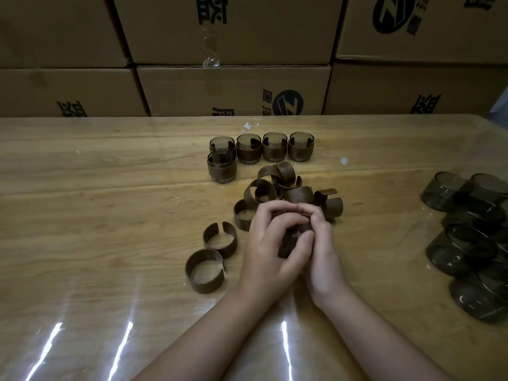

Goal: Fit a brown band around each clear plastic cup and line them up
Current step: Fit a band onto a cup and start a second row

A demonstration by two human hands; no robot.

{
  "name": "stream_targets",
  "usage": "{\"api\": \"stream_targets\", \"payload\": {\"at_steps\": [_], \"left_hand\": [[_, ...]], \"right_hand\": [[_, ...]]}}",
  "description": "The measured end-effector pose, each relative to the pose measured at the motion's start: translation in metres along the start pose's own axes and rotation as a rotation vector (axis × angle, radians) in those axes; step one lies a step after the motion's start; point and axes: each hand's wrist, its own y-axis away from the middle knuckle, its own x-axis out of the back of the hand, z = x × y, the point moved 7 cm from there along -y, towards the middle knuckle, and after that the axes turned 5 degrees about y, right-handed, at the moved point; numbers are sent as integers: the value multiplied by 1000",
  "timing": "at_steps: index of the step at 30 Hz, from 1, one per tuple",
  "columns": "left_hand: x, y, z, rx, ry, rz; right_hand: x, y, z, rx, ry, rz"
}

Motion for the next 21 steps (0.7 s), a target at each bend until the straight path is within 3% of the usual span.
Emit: {"api": "stream_targets", "payload": {"at_steps": [2, 4, 10, 13, 21], "left_hand": [[0, -3, 1, 3, 14, 5], [1, -6, 1, 99, 118, 39], [-16, -3, -18, 690, 539, 193], [-25, -1, -19, 840, 734, 240], [-35, 6, -18, 1220, 1047, 76]], "right_hand": [[-1, 3, -2, -2, 26, 41], [-2, 6, -13, 108, 159, 92], [9, 9, -36, 409, 553, 265], [14, 11, -48, 546, 713, 322], [10, 20, -72, 1027, 1041, 251]]}}
